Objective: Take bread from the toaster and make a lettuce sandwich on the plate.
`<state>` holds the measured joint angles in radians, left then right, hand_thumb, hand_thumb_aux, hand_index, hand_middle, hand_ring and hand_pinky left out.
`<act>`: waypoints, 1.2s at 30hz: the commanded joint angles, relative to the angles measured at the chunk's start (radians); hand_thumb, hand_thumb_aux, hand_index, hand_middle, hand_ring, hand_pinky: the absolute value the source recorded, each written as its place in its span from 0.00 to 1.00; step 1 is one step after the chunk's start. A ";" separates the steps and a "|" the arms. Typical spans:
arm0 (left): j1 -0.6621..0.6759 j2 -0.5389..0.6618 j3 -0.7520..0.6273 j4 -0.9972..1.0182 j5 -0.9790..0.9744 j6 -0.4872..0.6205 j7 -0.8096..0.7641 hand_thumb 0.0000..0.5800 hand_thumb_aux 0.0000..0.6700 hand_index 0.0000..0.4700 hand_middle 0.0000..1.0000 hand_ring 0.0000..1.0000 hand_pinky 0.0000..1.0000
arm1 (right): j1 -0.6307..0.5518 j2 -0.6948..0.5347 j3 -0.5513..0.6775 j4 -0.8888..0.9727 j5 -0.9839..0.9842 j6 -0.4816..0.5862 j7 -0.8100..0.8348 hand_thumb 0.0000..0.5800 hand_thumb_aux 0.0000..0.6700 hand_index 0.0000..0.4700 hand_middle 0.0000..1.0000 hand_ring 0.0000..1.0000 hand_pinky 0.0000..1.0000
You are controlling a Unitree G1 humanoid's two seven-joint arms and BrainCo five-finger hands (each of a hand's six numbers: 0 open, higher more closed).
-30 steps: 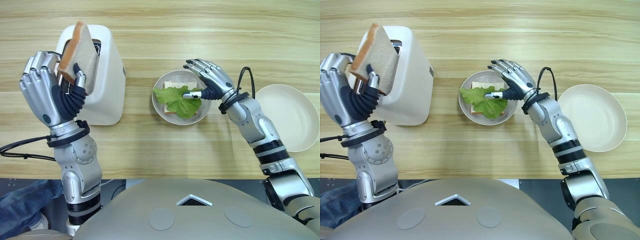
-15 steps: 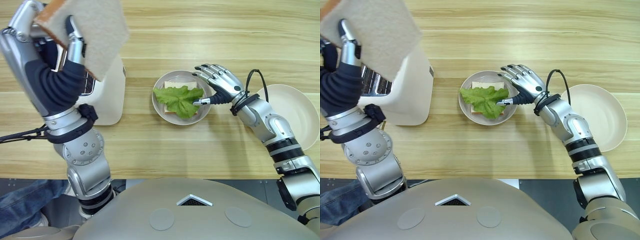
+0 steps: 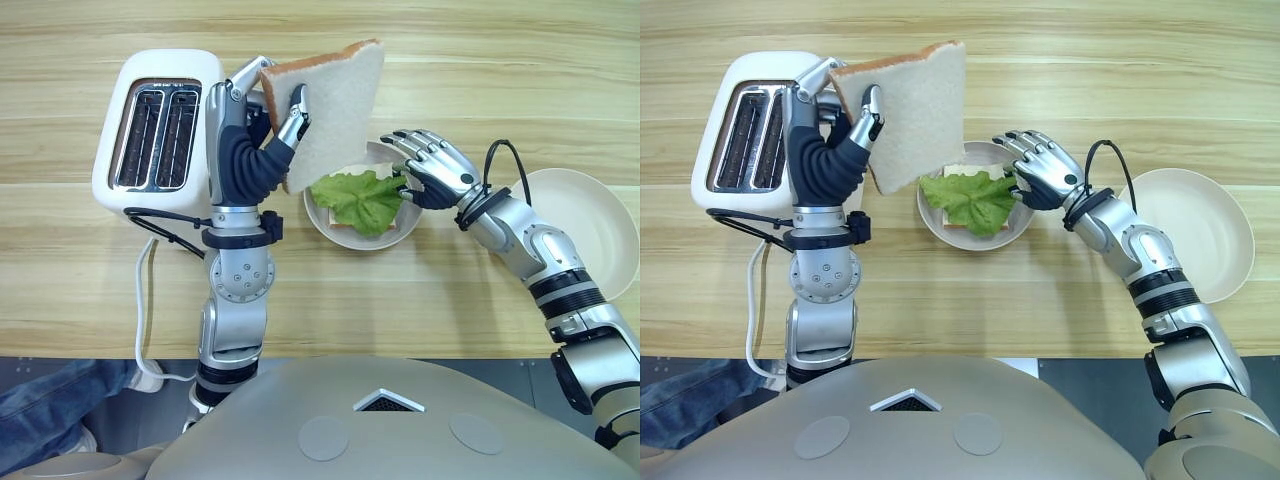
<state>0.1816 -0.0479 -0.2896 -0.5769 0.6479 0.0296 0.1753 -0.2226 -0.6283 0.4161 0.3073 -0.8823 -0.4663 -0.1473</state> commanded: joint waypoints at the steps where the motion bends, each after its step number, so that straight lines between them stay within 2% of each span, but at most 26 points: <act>1: -0.008 -0.013 -0.005 0.039 -0.014 -0.013 0.023 1.00 1.00 1.00 1.00 1.00 1.00 | -0.009 -0.009 -0.015 -0.008 0.011 -0.003 0.002 1.00 1.00 1.00 0.00 0.00 0.00; 17: -0.028 -0.018 -0.024 0.154 -0.108 -0.019 0.016 1.00 1.00 1.00 1.00 1.00 1.00 | -0.108 0.031 0.000 0.168 0.012 0.018 -0.024 1.00 1.00 1.00 0.00 0.00 0.00; 18: -0.030 -0.019 -0.024 0.168 -0.123 -0.018 0.010 1.00 1.00 1.00 1.00 1.00 1.00 | -0.105 0.030 0.003 0.166 0.013 0.012 -0.027 0.94 0.75 0.75 0.00 0.00 0.00; 19: -0.033 -0.023 -0.023 0.182 -0.138 -0.018 0.009 1.00 1.00 1.00 1.00 1.00 1.00 | -0.103 0.029 0.006 0.161 0.014 0.005 -0.030 0.48 0.28 0.28 0.00 0.00 0.00; 20: -0.037 -0.026 -0.023 0.199 -0.157 -0.018 0.005 1.00 1.00 1.00 1.00 1.00 1.00 | -0.098 0.025 0.009 0.148 0.015 -0.004 -0.031 0.00 0.00 0.00 0.00 0.00 0.00; 29: -0.141 -0.064 -0.001 0.409 -0.337 -0.031 -0.010 1.00 1.00 1.00 1.00 1.00 1.00 | -0.031 -0.090 -0.080 -0.053 0.040 -0.015 0.011 0.00 0.00 0.00 0.00 0.00 0.00; 36: -0.244 -0.063 0.002 0.571 -0.422 -0.026 -0.022 1.00 1.00 1.00 1.00 1.00 1.00 | 0.062 -0.193 -0.230 -0.148 0.074 0.087 0.061 0.00 0.00 0.00 0.00 0.00 0.00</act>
<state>-0.0222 -0.0502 -0.2841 -0.0429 0.2454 -0.0090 0.1660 -0.1978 -0.7838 0.2428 0.1890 -0.8343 -0.4229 -0.1117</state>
